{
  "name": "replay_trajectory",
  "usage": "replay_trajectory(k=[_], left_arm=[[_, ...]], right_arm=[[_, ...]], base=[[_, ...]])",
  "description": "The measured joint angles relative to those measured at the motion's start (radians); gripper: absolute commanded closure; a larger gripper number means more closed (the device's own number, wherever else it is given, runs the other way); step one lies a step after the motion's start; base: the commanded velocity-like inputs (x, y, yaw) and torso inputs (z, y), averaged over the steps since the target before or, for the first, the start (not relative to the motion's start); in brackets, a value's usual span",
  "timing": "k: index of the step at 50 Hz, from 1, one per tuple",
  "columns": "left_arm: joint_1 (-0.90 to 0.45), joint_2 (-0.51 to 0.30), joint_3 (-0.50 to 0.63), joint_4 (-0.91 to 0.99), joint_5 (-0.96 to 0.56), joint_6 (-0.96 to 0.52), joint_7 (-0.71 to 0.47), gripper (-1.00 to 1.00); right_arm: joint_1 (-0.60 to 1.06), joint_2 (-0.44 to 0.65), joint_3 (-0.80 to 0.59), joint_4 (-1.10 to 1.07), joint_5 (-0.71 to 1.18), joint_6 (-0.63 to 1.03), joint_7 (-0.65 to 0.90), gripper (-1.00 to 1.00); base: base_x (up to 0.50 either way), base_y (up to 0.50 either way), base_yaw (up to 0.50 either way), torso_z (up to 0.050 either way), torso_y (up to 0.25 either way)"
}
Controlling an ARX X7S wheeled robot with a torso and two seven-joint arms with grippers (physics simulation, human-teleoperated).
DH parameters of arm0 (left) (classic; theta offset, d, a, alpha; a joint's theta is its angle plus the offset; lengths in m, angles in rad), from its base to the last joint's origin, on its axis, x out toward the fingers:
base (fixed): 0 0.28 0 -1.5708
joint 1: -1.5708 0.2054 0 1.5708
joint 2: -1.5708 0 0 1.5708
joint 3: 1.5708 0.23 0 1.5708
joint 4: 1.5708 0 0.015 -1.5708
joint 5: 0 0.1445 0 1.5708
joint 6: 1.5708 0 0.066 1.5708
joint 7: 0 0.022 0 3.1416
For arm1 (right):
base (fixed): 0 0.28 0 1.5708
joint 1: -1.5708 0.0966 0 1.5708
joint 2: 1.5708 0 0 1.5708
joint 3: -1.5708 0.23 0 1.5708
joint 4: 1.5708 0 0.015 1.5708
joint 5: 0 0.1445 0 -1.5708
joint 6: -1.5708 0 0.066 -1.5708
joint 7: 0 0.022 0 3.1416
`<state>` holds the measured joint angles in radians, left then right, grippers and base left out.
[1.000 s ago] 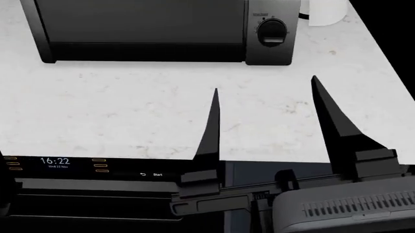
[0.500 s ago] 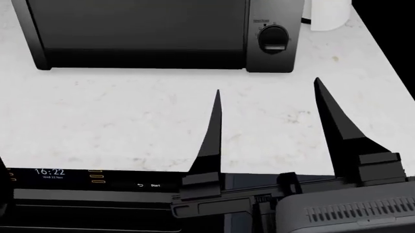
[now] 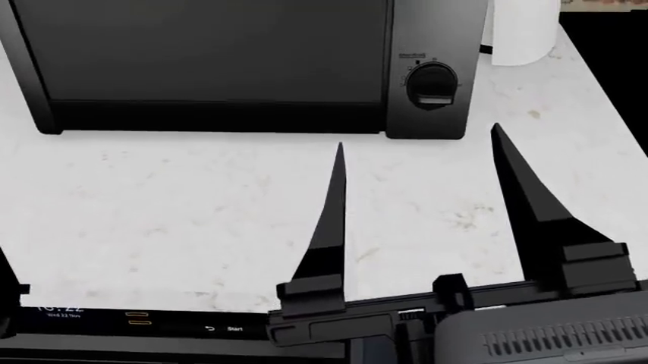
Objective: Decrease the toaster oven temperature.
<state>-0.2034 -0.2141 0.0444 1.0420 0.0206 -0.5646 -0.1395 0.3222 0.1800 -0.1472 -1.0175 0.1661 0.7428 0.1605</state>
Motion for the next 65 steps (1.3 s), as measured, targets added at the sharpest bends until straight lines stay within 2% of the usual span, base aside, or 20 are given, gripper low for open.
replay_trajectory(k=[10,33,65], left_arm=[[-0.001,0.029,-0.006,0.003,0.027,0.000,0.035,-1.00],[-0.003,0.157,-0.042,0.003,0.139,0.010,0.189,-1.00],[-0.003,0.201,-0.059,0.004,0.171,0.017,0.239,-1.00]], right_arm=[[-0.006,0.011,0.002,-0.002,0.015,-0.008,0.013,-1.00],[-0.017,0.034,0.012,-0.001,0.051,-0.030,0.040,-1.00],[-0.026,0.065,0.014,-0.003,0.097,-0.049,0.090,-1.00]], base=[[0.17,0.00,0.00,0.000,0.000],[0.18,0.00,0.00,0.000,0.000],[0.17,0.00,0.00,0.000,0.000]])
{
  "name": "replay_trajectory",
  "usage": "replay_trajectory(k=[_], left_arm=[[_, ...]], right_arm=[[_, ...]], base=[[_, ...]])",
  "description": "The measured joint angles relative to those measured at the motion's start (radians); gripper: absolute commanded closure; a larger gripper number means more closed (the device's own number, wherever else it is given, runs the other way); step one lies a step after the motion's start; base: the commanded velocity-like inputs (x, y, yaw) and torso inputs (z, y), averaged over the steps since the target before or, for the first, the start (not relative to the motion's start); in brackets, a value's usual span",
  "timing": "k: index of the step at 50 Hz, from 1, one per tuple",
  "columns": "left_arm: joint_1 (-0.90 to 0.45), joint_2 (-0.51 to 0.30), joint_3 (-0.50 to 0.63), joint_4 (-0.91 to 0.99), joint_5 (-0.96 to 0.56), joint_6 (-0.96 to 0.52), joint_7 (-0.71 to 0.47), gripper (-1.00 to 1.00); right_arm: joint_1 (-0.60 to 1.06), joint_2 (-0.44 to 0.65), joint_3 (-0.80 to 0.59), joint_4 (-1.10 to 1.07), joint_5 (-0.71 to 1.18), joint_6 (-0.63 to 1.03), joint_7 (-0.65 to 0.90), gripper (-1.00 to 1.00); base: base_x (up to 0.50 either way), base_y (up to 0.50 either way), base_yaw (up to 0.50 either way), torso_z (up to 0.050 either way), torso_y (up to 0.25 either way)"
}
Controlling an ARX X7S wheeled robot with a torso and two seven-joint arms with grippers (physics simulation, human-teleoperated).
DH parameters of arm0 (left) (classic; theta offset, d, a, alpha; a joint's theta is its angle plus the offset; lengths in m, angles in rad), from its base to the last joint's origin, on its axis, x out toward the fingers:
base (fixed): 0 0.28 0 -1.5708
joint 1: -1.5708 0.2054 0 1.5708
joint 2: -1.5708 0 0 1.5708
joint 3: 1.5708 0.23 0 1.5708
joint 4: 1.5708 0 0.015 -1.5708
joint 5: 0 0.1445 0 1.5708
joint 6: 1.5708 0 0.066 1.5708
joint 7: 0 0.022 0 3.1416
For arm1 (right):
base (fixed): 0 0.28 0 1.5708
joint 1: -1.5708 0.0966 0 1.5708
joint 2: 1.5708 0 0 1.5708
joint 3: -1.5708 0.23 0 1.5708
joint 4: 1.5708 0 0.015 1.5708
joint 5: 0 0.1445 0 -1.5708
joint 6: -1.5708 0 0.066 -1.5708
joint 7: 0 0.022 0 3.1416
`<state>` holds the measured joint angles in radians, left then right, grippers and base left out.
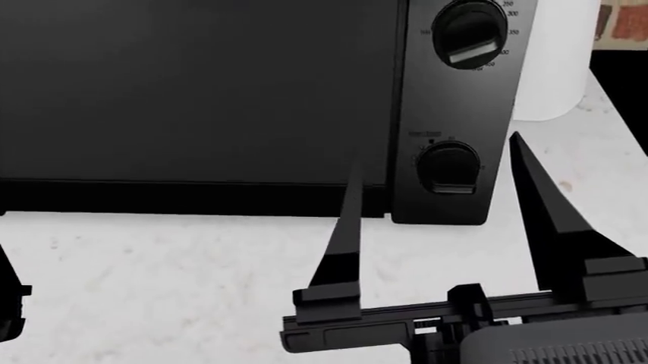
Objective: Decrease the toaster oven temperature.
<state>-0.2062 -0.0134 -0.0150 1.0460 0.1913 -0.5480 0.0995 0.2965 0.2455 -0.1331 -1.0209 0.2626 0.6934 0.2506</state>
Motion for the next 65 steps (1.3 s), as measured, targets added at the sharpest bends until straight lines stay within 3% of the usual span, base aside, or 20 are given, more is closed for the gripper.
replay_trajectory(k=[53,58,65], left_arm=[[0.006,0.000,0.005,0.000,-0.004,0.000,-0.003,-1.00],[0.007,-0.002,0.008,0.000,-0.003,-0.001,-0.006,-1.00],[0.010,0.000,0.008,0.000,0.000,0.001,-0.004,-1.00]], right_arm=[[-0.008,0.063,0.000,0.001,0.086,-0.033,0.088,-1.00],[0.016,0.106,-0.008,-0.009,0.165,-0.035,0.166,-1.00],[0.120,0.264,-0.102,-0.017,0.397,-0.118,0.433,-1.00]], base=[[0.10,0.00,0.00,0.000,0.000],[0.00,0.00,0.00,0.000,0.000],[0.00,0.00,0.00,0.000,0.000]])
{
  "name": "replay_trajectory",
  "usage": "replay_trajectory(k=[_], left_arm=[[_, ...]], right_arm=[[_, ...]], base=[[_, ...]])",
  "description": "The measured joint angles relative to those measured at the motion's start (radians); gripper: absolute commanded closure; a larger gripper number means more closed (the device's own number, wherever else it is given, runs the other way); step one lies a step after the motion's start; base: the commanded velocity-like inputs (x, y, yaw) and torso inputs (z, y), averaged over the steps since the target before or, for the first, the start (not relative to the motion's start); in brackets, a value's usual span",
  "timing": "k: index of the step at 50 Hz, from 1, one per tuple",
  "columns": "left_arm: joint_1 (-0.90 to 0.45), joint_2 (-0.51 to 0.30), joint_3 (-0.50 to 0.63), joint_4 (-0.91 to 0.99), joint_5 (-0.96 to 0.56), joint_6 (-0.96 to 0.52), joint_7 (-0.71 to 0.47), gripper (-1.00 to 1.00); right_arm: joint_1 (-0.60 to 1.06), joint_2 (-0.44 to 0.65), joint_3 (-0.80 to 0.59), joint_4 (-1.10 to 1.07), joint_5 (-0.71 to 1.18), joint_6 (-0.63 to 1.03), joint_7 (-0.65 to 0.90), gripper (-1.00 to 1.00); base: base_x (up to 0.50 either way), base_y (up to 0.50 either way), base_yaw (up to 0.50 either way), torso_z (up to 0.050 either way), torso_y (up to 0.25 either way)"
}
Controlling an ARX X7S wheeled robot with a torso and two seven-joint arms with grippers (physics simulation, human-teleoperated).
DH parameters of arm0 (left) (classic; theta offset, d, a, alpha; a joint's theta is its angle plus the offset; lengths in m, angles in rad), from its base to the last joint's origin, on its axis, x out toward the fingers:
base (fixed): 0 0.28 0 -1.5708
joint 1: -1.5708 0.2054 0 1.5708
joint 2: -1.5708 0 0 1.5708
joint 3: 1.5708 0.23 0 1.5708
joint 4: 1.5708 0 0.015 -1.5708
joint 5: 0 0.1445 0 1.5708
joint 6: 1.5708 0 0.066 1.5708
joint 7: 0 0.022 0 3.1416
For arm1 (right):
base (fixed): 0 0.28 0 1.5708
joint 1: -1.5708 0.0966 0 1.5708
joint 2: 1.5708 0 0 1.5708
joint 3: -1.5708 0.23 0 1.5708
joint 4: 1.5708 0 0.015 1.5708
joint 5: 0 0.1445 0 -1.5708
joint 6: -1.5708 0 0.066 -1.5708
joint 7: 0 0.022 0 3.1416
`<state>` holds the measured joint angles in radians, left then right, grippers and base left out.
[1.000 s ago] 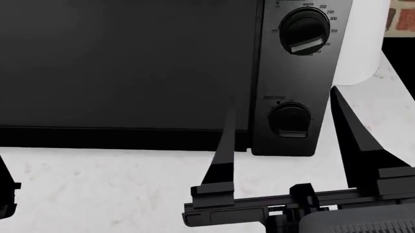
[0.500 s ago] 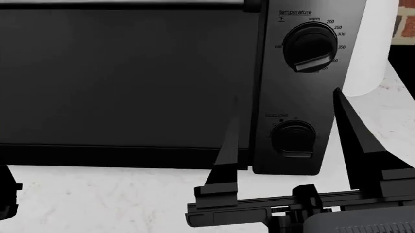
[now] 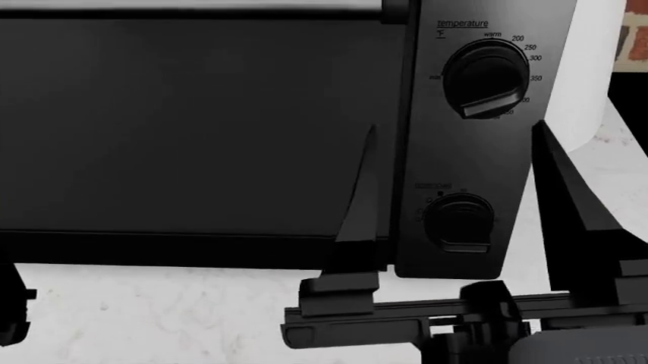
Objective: Decrease the toaster oven temperature.
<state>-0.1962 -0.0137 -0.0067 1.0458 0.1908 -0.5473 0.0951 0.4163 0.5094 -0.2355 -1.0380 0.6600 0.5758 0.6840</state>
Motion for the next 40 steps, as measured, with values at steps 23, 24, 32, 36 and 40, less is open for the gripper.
replay_trajectory(k=[23,24,32,36,40], left_arm=[[0.010,-0.015,-0.010,-0.002,-0.023,0.004,-0.020,-1.00],[0.010,-0.014,-0.011,-0.001,-0.023,0.004,-0.019,-1.00],[0.012,-0.008,-0.018,-0.001,-0.021,0.008,-0.011,-1.00],[0.014,-0.008,-0.019,-0.001,-0.023,0.010,-0.011,-1.00],[0.015,-0.010,-0.020,-0.001,-0.026,0.011,-0.013,-1.00]], right_arm=[[0.299,0.280,-0.272,0.015,0.518,-0.437,0.558,-1.00],[0.301,0.282,-0.273,0.018,0.530,-0.450,0.567,-1.00],[0.316,0.290,-0.278,0.048,0.613,-0.534,0.600,-1.00],[0.327,0.284,-0.279,0.064,0.653,-0.564,0.603,-1.00],[0.344,0.272,-0.281,0.081,0.700,-0.587,0.601,-1.00]], base=[[0.00,0.00,0.00,0.000,0.000],[0.00,0.00,0.00,0.000,0.000],[0.00,0.00,0.00,0.000,0.000],[0.00,0.00,0.00,0.000,0.000],[0.00,0.00,0.00,0.000,0.000]])
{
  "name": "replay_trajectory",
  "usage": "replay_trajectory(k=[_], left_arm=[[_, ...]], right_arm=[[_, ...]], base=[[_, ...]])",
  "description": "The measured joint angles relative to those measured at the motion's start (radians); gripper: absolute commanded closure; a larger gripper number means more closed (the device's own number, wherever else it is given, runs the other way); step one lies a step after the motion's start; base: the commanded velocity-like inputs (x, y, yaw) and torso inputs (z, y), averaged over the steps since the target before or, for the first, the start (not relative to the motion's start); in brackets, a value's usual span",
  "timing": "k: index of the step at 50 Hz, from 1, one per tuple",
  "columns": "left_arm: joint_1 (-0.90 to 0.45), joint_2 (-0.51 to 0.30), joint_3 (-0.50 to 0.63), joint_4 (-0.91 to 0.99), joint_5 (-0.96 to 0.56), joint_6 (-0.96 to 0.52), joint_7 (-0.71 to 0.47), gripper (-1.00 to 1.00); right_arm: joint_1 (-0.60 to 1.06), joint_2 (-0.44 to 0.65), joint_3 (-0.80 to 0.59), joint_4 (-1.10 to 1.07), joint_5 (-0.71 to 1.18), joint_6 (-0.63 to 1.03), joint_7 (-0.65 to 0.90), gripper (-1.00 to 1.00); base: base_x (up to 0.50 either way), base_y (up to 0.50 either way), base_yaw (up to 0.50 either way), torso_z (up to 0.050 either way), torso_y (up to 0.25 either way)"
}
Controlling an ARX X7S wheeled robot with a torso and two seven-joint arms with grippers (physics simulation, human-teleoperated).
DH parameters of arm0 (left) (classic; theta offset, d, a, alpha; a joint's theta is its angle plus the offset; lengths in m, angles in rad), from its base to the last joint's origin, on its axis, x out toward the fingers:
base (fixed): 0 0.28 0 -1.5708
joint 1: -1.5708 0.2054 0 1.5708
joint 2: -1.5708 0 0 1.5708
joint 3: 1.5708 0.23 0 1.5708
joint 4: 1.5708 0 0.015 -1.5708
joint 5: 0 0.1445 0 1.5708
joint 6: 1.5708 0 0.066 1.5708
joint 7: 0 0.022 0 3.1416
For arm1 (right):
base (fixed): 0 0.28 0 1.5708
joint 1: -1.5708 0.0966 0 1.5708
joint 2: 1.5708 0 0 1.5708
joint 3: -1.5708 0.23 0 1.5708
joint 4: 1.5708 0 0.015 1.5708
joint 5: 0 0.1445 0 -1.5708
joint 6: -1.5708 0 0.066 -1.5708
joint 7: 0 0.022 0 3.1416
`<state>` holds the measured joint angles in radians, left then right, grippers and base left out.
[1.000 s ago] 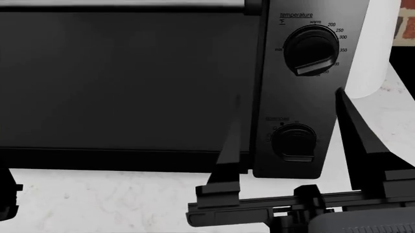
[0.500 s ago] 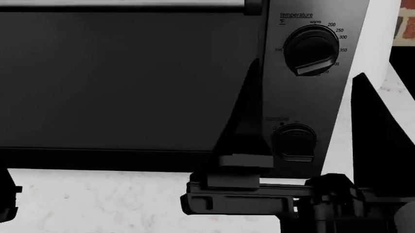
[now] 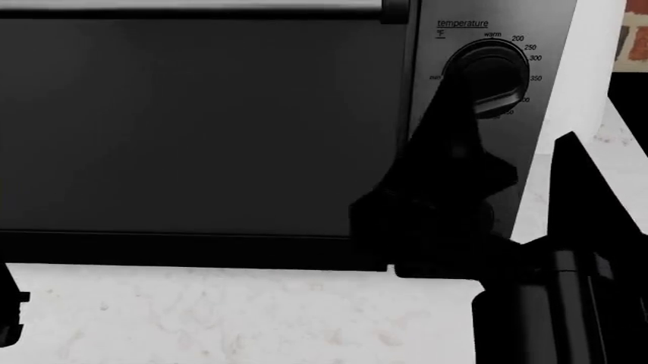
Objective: Decrease the toaster oven temperature.
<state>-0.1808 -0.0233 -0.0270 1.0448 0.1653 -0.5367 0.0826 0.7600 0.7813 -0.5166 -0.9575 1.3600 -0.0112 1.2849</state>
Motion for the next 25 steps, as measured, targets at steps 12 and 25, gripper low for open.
replay_trajectory(k=[12,25], left_arm=[[0.010,-0.009,-0.005,-0.001,-0.015,0.007,-0.010,-1.00],[0.015,-0.015,-0.006,-0.002,-0.020,0.010,-0.016,-1.00]], right_arm=[[0.039,-0.036,-0.003,0.033,0.112,-0.048,-0.011,-1.00],[0.029,-0.064,0.016,0.062,0.164,-0.105,-0.022,-1.00]], base=[[0.00,0.00,0.00,0.000,0.000],[0.00,0.00,0.00,0.000,0.000]])
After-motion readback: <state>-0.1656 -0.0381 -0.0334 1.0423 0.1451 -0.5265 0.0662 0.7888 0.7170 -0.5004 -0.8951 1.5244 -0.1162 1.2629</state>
